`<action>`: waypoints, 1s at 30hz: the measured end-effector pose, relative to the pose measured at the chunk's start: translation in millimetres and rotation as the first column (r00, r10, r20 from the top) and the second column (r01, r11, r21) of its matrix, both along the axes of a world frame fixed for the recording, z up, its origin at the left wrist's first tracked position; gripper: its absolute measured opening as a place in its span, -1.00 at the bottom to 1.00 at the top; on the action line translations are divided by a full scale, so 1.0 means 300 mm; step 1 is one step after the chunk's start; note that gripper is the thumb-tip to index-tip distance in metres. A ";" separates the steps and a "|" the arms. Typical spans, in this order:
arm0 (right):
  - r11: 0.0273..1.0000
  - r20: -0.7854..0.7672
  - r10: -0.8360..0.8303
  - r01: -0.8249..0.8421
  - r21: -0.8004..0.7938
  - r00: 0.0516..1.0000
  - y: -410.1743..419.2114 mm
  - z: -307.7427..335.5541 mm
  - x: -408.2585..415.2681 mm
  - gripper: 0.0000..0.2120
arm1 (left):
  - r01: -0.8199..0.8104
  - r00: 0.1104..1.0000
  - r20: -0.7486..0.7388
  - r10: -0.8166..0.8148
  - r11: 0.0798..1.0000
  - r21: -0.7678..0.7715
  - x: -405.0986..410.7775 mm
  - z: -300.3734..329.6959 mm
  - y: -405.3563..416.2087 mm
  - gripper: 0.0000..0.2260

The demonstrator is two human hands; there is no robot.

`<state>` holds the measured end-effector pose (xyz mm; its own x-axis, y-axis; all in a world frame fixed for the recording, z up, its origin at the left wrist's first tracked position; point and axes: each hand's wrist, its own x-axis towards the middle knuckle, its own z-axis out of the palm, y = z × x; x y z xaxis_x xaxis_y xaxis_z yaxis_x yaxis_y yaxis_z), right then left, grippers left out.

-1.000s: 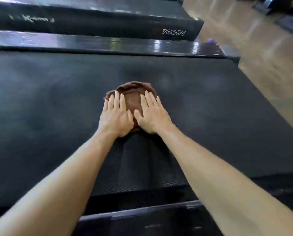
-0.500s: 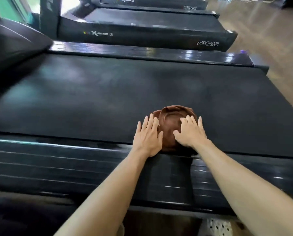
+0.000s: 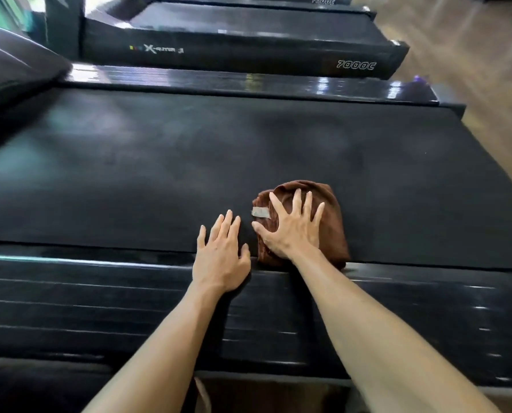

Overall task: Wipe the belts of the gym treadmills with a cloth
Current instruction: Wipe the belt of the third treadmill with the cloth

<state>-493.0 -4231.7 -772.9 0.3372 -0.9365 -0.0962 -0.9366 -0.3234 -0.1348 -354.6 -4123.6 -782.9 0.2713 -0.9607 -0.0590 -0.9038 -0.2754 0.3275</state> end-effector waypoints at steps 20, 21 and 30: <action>0.998 -0.016 0.034 -0.034 -0.045 0.999 -0.055 -0.050 -0.067 -0.01 | -0.038 0.999 0.002 0.038 0.998 -0.041 -0.010 0.008 0.002 -0.35; 0.998 -0.022 0.037 -0.038 -0.048 0.999 -0.052 -0.049 -0.069 0.02 | -0.039 0.999 0.003 0.039 0.999 -0.038 -0.008 0.009 0.004 -0.35; 0.999 -0.022 -0.032 0.032 0.008 0.999 -0.031 -0.016 -0.084 -0.04 | -0.051 0.997 -0.063 0.052 0.998 0.026 0.002 0.029 0.008 -0.31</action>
<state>-518.1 -4241.0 -777.8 0.3051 -0.9458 -0.1109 -0.9491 -0.2925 -0.1168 -354.1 -4121.3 -774.1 0.3152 -0.9437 -0.1007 -0.8657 -0.3294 0.3769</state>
